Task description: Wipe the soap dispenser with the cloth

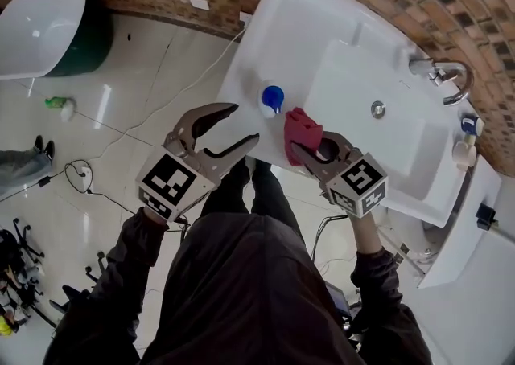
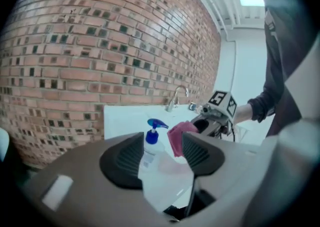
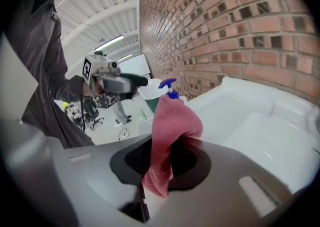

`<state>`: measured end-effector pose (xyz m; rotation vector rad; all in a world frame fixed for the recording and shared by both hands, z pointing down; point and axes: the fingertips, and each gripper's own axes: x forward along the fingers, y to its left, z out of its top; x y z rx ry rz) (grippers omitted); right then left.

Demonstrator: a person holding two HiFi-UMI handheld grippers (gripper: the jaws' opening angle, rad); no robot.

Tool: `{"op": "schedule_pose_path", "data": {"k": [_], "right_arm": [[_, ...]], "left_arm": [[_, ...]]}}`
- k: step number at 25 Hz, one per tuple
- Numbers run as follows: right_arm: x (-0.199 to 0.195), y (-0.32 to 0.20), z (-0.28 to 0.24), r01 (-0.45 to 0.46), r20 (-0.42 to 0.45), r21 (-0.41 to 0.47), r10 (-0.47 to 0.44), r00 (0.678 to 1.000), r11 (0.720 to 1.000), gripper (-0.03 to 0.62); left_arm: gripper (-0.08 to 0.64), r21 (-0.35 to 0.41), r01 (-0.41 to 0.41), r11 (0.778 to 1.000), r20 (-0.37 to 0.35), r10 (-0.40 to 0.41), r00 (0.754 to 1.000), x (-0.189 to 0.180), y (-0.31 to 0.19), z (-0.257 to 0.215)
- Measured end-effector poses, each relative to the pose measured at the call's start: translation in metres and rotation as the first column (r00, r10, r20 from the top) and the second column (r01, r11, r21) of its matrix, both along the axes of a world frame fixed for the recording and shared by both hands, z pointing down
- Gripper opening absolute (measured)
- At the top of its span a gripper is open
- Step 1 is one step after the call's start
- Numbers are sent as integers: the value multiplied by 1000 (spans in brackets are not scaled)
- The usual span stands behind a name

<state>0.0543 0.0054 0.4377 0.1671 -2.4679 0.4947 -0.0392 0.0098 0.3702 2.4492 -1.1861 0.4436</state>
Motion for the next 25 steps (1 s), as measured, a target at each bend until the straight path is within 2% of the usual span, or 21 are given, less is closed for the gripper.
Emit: {"op": "schedule_pose_path", "data": {"k": [2,4,6,10,12,14,18,22,25], "right_arm": [[11,-18,-12,-89,55,-69,93,994,994,66],[14,-32,-22,-152,119,-178,174,977,972,66],[13,-42,-28,-181,167,-280,233,958,943,66],[1,-56,-35,-190,226,-401,298,927,896,66],[-13,-58,-38,-154,252,-452,292,923,879,66],[-27,-57,-33,-113,247,-470,254,935,875,66],[-48,-55,-7,-63,169,-477,162,972,877,66],[-55,-59,21,-59,113,-513,136,984,856,66],[-56,-66,43,-80,54,-508,125,991,858,66]], "left_arm": [[263,14,-45,999,22,45,999,7,-9,1],[273,16,-60,998,36,60,998,12,-15,3],[275,13,-53,998,39,53,998,14,-20,5],[275,-7,-58,998,39,58,998,19,-31,13],[275,-5,-67,998,45,67,997,22,-36,13],[275,-2,-77,997,47,77,996,24,-40,13],[275,-21,-111,994,48,112,993,30,-40,15],[275,-31,-115,993,33,116,993,28,-40,19],[275,-45,-124,991,14,125,992,28,-39,25]]}}
